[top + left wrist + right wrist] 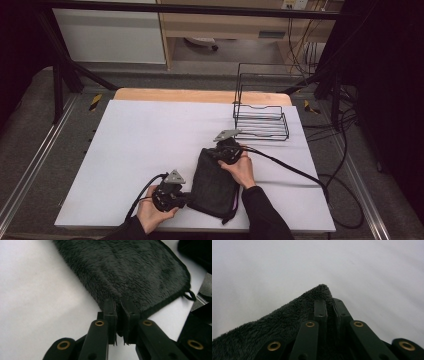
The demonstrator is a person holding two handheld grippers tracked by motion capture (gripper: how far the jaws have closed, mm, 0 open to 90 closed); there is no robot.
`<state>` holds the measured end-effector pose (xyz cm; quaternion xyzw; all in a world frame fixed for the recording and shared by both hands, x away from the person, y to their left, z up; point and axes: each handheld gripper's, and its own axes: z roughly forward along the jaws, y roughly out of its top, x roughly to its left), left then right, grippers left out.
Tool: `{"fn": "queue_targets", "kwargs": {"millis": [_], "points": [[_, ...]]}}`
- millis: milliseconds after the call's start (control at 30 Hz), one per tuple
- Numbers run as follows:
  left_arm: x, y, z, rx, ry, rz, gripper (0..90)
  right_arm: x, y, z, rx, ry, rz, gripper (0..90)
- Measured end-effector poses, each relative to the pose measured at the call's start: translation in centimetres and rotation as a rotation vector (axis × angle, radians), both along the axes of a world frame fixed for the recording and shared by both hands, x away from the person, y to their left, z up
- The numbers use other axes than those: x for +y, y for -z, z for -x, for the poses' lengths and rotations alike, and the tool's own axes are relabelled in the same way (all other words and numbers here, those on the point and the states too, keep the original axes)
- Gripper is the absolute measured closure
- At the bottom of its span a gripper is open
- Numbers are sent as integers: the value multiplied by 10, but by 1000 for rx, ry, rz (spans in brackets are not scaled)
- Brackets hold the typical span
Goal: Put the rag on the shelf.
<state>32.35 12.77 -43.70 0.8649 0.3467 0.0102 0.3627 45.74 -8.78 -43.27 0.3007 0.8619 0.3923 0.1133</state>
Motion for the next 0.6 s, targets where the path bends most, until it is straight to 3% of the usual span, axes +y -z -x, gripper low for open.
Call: {"fn": "queue_targets", "kwargs": {"millis": [100, 233, 267, 333, 367, 400, 467, 500, 533, 600], "points": [[0, 0, 2, -8, -3, -5, 825, 17, 7, -5, 3, -43, 26, 834], [1, 1, 2, -6, 0, -1, 817, 18, 10, -7, 15, -31, 15, 805], [1, 1, 1, -6, 0, 0, 800, 16, 8, -6, -14, -13, 9, 725], [3, 0, 1, -4, 0, 7, 787, 15, 5, -4, -20, 3, -13, 699], [6, -2, -1, -8, -5, 19, 743, 7, -4, -1, -18, 37, -85, 562], [6, -2, -1, -8, -5, 19, 722, 7, -4, -1, -18, 37, -85, 562], [11, -5, -4, -22, -31, 39, 681, -12, -20, 8, -58, 129, -99, 432], [11, -5, -4, -22, -31, 39, 667, -12, -20, 8, -58, 129, -99, 432], [12, -6, -5, -25, -36, 35, 654, -29, -24, 17, -48, 166, -114, 387], [14, -6, -8, -26, -49, 33, 644, -38, -23, 22, -40, 192, -117, 366]]}}
